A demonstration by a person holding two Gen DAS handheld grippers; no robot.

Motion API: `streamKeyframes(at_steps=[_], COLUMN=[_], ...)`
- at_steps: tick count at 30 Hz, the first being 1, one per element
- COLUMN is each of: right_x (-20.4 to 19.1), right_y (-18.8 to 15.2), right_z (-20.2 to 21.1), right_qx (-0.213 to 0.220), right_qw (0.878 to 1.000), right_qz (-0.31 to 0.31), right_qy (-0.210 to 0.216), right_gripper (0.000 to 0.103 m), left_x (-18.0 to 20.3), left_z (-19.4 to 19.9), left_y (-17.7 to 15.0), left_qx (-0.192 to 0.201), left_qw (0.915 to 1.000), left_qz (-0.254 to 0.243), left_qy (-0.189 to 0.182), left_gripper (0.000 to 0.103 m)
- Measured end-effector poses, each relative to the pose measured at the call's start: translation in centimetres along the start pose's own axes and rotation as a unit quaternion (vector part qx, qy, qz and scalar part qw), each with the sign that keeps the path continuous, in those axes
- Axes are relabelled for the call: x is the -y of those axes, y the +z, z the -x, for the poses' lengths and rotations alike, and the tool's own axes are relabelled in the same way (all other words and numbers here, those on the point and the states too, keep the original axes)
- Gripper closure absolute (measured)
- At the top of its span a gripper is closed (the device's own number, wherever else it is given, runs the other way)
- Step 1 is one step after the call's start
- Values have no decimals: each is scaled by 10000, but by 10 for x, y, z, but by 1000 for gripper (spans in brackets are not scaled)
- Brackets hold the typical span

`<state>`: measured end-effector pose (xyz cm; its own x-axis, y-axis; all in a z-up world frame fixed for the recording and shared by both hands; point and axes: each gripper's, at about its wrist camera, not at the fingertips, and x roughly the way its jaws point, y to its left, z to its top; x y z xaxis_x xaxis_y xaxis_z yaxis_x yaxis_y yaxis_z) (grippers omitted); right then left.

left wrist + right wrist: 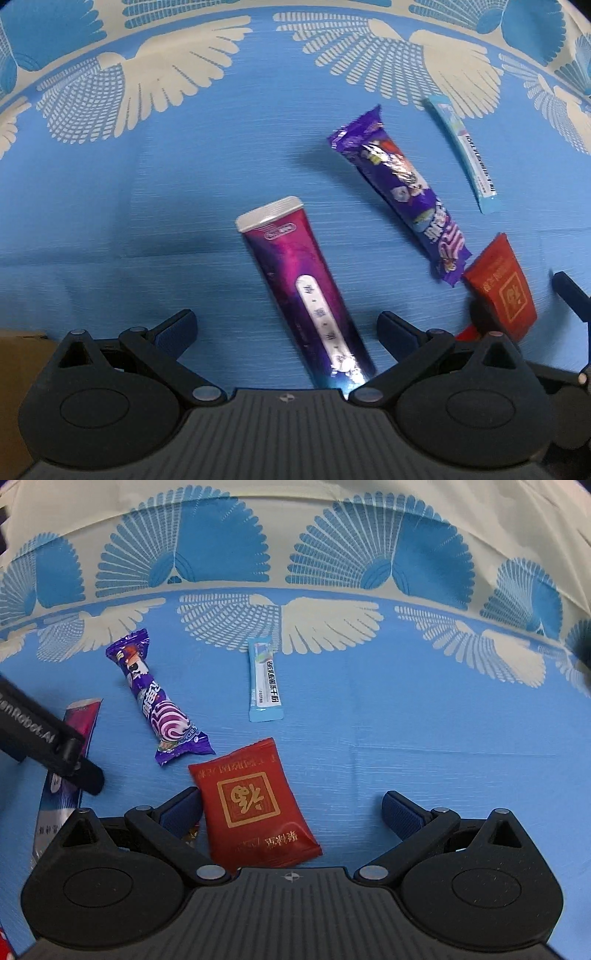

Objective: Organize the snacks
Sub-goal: 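Move both open grippers down toward the purple bars and red sachet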

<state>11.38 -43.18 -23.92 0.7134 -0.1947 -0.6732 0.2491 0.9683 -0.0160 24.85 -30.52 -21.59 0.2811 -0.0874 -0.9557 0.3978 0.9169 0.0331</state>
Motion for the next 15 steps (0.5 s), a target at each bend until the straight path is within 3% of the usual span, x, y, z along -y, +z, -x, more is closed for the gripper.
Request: streamKeyframes(at_steps=[2,3,4,6,9,15], right_x=[-3,-4,-7,-11,-7,16], right_y=[-2,-1,-1,0,5,28], right_z=[1,4,8,14,24,99], right_qx=[28,67,115,0,-75,494], right_qw=[10000,9999,9999,9997,9996,9957], right_qz=[75,86,115,209,55,-597], right_qy=[-44,-11,7,-89,-257,-502], right_gripper=[7,33,58,59,60,59], left_x=[4,4,5,3,-8,-35], left_z=[5,10,18,26,46,129], left_y=[-3,-6,-8,-7,-12,-46], left_qx=[38,179,334,238,392,996], left_qw=[10000,9998,9994,9992,9984,9930], left_qz=[48,47,-38,-67,41,84], left_qy=[-5,-11,-74,-301,-411,-637], left_gripper=[10,33,72,84,85,85])
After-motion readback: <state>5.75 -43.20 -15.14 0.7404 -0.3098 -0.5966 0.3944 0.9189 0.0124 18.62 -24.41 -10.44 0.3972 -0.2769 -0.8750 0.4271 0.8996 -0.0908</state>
